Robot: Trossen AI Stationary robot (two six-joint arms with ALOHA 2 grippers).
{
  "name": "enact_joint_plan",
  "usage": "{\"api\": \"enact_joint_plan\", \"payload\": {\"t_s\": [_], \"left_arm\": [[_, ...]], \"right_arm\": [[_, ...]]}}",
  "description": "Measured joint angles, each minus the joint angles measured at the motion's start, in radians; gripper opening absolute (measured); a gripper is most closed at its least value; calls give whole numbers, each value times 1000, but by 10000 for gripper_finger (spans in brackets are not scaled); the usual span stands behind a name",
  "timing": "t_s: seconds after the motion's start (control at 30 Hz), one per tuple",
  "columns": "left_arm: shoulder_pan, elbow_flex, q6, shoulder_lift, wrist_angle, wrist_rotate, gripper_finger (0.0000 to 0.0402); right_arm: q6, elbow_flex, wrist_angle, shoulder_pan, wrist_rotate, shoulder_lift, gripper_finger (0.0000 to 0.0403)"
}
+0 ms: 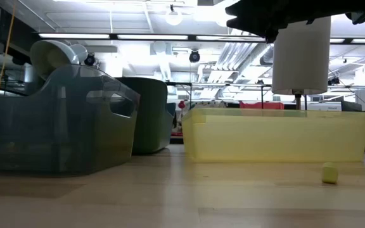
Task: Sort crayons
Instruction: Put the blue crayon into the blue bin
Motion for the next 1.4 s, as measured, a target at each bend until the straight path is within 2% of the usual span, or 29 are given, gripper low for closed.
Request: {"api": "enact_joint_plan", "payload": {"t_s": [0.17,0.37,0.67,0.93,1.4], "left_arm": [[0,-1,0,0,19,-1,99],[1,-51,0,1,132,-1,99],[24,-64,0,1,133,3,99],[26,-63,-7,1,133,99,99],[26,-72,-7,1,162,67,99]], "right_arm": [[1,0,0,0,0,0,188],[3,0,1,0,0,0,188],[2,0,1,0,0,0,188],[2,0,1,0,0,0,188],[1,0,1,0,0,0,188]]}}
